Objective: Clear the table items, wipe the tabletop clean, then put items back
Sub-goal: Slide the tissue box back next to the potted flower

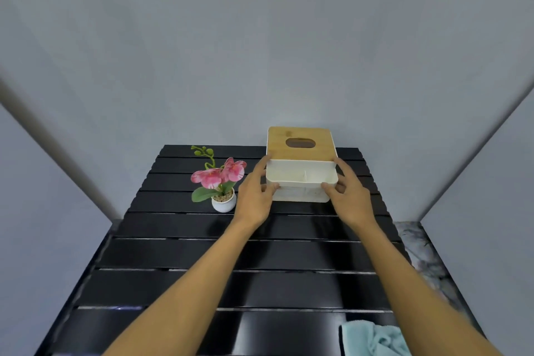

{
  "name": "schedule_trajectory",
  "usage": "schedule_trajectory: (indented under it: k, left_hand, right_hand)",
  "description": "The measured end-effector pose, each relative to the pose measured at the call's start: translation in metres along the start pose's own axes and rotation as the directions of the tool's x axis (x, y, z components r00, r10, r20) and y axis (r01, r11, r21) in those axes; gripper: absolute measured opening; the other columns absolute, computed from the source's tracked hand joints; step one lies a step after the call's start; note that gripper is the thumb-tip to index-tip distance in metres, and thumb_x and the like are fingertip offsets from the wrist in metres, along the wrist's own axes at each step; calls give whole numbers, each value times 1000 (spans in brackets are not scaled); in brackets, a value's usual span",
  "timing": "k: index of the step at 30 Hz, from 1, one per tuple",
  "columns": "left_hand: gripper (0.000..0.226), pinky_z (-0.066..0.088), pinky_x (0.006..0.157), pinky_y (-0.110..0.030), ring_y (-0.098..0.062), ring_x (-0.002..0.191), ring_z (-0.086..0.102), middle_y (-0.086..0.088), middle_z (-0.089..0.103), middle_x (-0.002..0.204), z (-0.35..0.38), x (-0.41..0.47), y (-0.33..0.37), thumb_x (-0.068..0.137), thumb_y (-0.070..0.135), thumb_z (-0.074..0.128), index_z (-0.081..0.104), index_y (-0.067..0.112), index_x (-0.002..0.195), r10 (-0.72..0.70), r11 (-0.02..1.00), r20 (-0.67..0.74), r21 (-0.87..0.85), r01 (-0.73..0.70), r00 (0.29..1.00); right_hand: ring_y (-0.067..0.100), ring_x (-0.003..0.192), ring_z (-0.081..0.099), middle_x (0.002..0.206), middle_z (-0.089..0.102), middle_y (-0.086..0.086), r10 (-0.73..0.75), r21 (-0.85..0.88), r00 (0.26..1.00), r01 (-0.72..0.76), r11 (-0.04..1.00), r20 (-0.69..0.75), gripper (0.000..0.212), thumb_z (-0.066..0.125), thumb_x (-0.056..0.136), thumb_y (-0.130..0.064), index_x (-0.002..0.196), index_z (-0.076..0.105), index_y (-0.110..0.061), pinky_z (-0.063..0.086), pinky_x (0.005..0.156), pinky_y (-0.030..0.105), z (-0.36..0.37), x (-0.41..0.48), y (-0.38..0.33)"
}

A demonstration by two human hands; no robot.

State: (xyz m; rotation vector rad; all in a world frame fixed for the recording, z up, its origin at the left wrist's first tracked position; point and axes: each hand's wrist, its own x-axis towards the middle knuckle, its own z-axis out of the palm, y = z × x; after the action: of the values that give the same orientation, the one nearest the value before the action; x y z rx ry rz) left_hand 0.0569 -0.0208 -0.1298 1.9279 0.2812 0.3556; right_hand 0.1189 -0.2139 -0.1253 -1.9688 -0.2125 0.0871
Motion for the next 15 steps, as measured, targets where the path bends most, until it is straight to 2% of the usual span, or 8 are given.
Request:
schedule_trajectory:
  k: [4, 6, 9, 15]
  left_hand:
    - [65, 51, 92, -32, -12, 97, 64, 5, 58, 125, -13, -10, -1, 91, 5, 55, 32, 37, 142, 16, 1000, 11, 15, -16, 1000]
    - [64, 50, 93, -35, -16, 100, 62, 4, 57, 125, -17, -14, -2, 92, 4, 53, 31, 37, 142, 23, 999, 11, 41, -24, 1000]
    - [63, 49, 93, -39, -20, 102, 61, 2, 57, 124, -22, -18, -5, 92, 5, 51, 29, 35, 143, 39, 995, 21, 92, -41, 999]
    - [62, 49, 92, -38, -21, 101, 60, 2, 57, 123, -29, -24, -9, 93, 6, 50, 28, 33, 144, 49, 993, 19, 102, -51, 999]
  right_hand:
    - [4, 101, 57, 125, 60, -5, 11, 26, 1000, -12, 1000, 15, 61, 61, 90, -15, 142, 36, -36, 40, 69, -2, 9, -10, -7]
    - [3, 101, 57, 124, 61, -6, 17, 26, 999, -18, 999, 28, 61, 60, 91, -14, 143, 36, -36, 41, 76, 2, 12, -15, -11]
    - [7, 105, 57, 127, 61, -4, 28, 24, 999, -29, 999, 39, 60, 59, 91, -13, 143, 36, -36, 44, 89, 19, 13, -19, -16]
    - [11, 109, 59, 127, 63, -1, 46, 18, 998, -47, 999, 48, 60, 58, 91, -13, 141, 38, -38, 46, 93, 26, 16, -26, -21]
